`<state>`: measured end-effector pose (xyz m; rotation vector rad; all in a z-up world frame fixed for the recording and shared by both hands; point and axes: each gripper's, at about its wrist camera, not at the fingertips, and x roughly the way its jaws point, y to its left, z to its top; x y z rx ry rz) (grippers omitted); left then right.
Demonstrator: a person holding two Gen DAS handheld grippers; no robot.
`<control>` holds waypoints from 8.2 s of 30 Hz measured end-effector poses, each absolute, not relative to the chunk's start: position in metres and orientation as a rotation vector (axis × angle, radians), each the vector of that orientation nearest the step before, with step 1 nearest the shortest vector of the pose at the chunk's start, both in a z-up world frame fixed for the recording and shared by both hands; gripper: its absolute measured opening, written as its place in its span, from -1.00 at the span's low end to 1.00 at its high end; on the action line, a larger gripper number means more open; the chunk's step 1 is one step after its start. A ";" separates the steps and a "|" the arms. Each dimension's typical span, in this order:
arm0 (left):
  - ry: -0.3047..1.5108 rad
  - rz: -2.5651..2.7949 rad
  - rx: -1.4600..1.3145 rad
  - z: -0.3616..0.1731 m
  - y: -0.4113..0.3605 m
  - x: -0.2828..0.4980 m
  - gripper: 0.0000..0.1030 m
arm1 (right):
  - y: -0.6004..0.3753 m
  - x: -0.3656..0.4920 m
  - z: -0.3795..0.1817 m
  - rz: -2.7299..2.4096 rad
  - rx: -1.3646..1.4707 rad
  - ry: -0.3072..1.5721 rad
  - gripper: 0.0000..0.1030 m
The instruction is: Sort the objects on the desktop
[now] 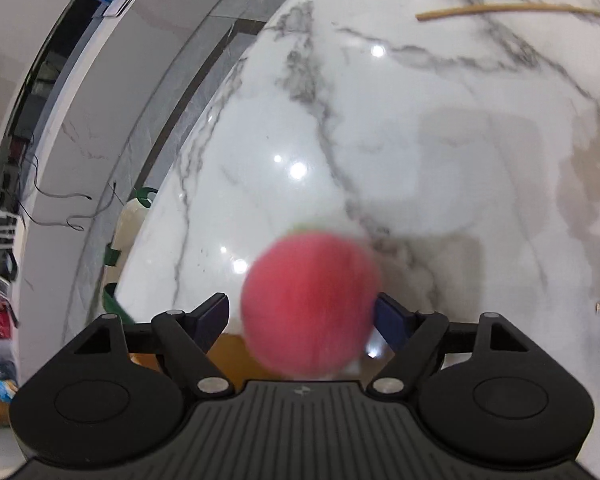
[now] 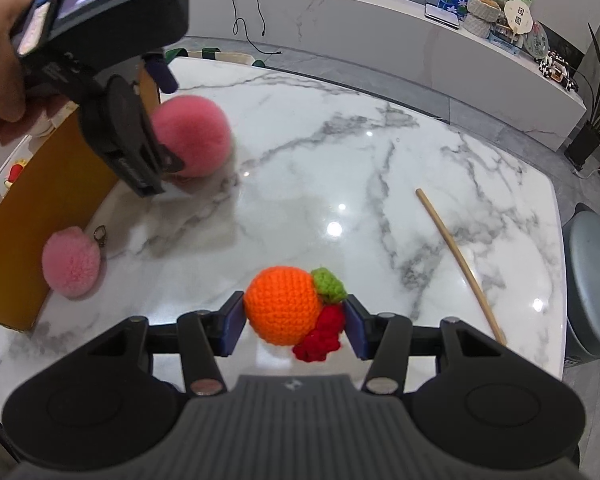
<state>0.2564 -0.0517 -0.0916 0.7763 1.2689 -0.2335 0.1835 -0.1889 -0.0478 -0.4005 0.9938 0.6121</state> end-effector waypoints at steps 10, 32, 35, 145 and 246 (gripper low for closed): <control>1.426 -0.173 0.783 -0.124 -0.044 0.263 0.27 | -0.199 0.191 -0.054 0.594 -0.390 1.002 0.05; 1.346 -0.215 0.703 -0.048 -0.047 0.246 -0.07 | -0.194 0.182 -0.028 0.593 -0.395 0.960 0.05; 1.301 -0.222 0.677 -0.024 -0.042 0.239 -0.07 | -0.192 0.178 -0.015 0.592 -0.395 0.938 0.05; 1.437 -0.102 0.373 -0.080 0.150 0.118 0.04 | 0.095 0.096 -0.063 1.001 -0.764 0.928 0.05; 1.092 -0.652 1.045 -0.057 -0.068 0.054 0.68 | -0.191 0.073 -0.035 0.957 -0.558 0.891 0.74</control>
